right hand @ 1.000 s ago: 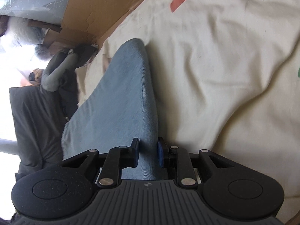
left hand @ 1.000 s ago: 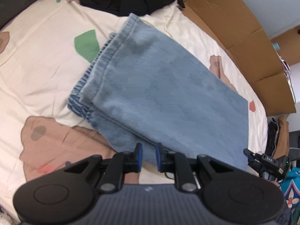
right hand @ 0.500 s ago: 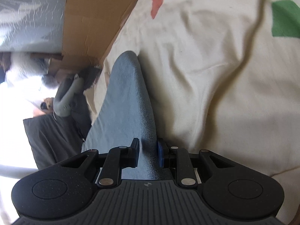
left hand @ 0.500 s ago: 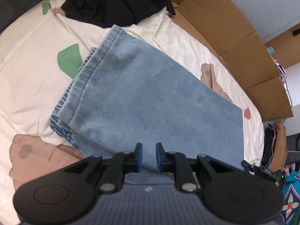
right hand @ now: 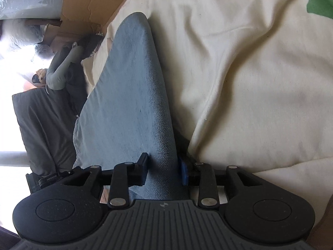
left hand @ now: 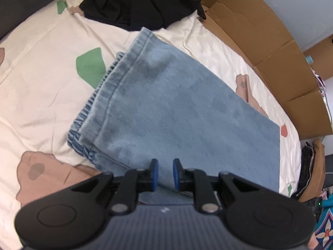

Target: Fold clothes

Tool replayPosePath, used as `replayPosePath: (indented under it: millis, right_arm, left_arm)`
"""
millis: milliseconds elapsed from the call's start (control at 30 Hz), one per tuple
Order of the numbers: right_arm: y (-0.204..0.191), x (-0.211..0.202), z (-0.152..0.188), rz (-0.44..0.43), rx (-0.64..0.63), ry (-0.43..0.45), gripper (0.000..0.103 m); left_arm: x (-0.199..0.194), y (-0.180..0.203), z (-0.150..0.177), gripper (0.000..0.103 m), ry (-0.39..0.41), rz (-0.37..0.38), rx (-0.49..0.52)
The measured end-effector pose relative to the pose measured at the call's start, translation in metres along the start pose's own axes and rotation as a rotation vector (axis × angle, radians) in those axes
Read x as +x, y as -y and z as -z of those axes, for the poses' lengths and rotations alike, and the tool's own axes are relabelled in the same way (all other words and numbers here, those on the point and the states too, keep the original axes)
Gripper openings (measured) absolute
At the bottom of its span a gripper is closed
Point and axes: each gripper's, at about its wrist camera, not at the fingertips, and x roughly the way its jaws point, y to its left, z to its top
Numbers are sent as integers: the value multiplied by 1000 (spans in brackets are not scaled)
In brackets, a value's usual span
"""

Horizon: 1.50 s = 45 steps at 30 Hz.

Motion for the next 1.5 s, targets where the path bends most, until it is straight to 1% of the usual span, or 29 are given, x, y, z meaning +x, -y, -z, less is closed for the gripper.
replayPosePath:
  millis: [33, 100, 167, 267, 333, 400, 467, 500, 600, 667, 700, 733, 767, 900, 967, 1033, 1200, 1300, 1367, 1467, 1500]
  right_arm:
    - [-1, 2, 0, 0, -5, -9, 35]
    - [-1, 3, 2, -40, 7, -14, 35]
    - [-2, 2, 3, -82, 19, -17, 33]
    - [-3, -12, 3, -186, 38, 7, 33]
    - [4, -7, 6, -146, 54, 2, 34]
    - [10, -2, 8, -106, 70, -2, 35]
    - [10, 5, 9, -100, 71, -2, 33]
    - [9, 8, 10, -97, 72, -2, 33]
    - [8, 14, 11, -92, 74, -7, 34]
    - [6, 9, 12, -105, 82, -5, 29]
    - [6, 5, 13, -107, 78, -2, 23]
    - [3, 3, 14, -100, 74, 3, 20]
    - [-1, 2, 14, -87, 72, 4, 19]
    - [-20, -9, 11, 8, 60, 14, 14]
    - [-29, -21, 10, 29, 48, 35, 13]
    - [-35, -31, 9, 40, 45, 55, 13]
    - [-45, -50, 2, 62, 38, 78, 13]
    - [-42, -59, -3, 90, 42, 99, 13]
    - [-37, -58, -4, 95, 44, 86, 13]
    - [-27, -47, -3, 212, 37, 45, 15]
    - [-25, -46, -3, 240, 33, 41, 20]
  left_arm:
    - [-1, -1, -1, 15, 6, -4, 4]
    - [-2, -4, -2, 15, 17, -17, 3]
    - [-2, -10, -4, 14, 24, -28, -8]
    - [-6, -18, -5, 14, 39, -52, -21]
    - [-13, -22, -7, 13, 68, -72, -31]
    - [-19, -24, -10, 17, 95, -89, -25]
    - [-21, -26, -13, 16, 101, -112, -16]
    - [-21, -28, -15, 13, 102, -120, -17]
    - [-21, -30, -18, 13, 107, -128, -7]
    - [-18, -31, -18, 11, 111, -144, 19]
    - [-16, -34, -18, 7, 105, -148, 15]
    - [-13, -37, -17, 5, 99, -151, 6]
    - [-9, -41, -17, 3, 94, -152, 1]
    - [-1, -47, -15, 3, 77, -139, -2]
    - [-2, -44, -15, 3, 70, -134, 8]
    - [-4, -40, -15, 3, 65, -128, 18]
    - [-8, -37, -8, 3, 53, -87, 1]
    - [-4, -35, -2, 3, 42, -56, 11]
    - [0, -33, 1, 3, 42, -51, 15]
    - [7, -31, 4, 3, 53, -65, 44]
    - [9, -32, 5, 3, 54, -67, 49]
